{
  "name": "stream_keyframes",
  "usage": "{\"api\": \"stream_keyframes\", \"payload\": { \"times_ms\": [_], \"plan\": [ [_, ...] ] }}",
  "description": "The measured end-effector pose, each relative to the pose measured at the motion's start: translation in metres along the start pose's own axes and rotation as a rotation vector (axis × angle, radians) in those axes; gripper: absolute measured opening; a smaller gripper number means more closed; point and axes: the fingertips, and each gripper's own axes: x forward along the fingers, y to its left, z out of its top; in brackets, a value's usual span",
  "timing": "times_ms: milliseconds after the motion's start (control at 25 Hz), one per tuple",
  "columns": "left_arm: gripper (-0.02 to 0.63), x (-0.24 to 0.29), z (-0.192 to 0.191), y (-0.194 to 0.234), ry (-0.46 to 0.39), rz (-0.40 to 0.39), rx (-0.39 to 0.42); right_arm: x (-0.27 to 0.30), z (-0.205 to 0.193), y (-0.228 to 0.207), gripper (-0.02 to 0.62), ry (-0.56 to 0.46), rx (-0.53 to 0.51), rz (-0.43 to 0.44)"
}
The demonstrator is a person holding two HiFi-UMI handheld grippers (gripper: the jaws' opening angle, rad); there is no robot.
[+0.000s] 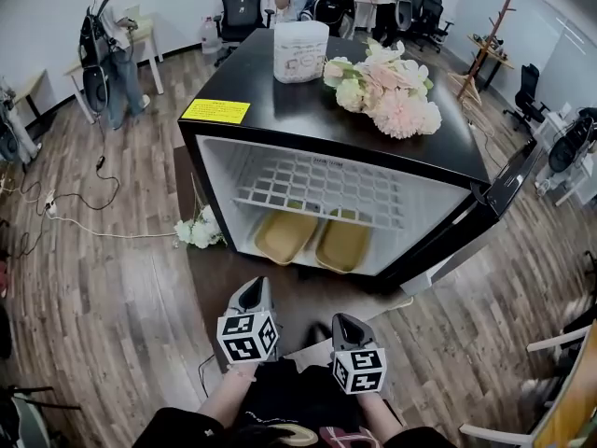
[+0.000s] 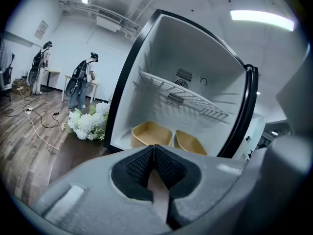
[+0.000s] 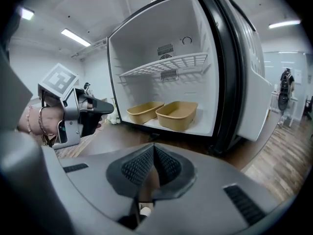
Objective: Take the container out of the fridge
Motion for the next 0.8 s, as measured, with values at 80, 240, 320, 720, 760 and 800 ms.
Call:
{"api": "stream_keyframes", "payload": {
  "times_ms": [80,240,320,720,760,800],
  "plan": [
    [0.009,0.008,0.004,0.006,0.021,0.006,-0.009,0.005,0.001,0.002,0.008,0.000,0.013,-0.011],
    [0.047,0.022,0.004,0.018,0.064,0.020,-0.045,0.013,0.003,0.008,0.008,0.001,0.030,-0.031],
    [0.114,0.029,0.005,0.019,0.073,0.009,-0.068,0.016,0.002,0.009,0.008,0.005,0.038,-0.039],
    [0.153,0.063,-0.001,0.022,0.164,0.043,-0.207,0.023,-0.003,0.022,0.008,0.047,0.021,-0.035],
    [0.153,0.066,-0.001,0.023,0.169,0.061,-0.217,0.023,-0.003,0.021,0.008,0.053,0.021,-0.037],
    [0.153,0.069,-0.001,0.025,0.175,0.079,-0.225,0.023,-0.004,0.019,0.008,0.057,0.023,-0.039]
  ]
}}
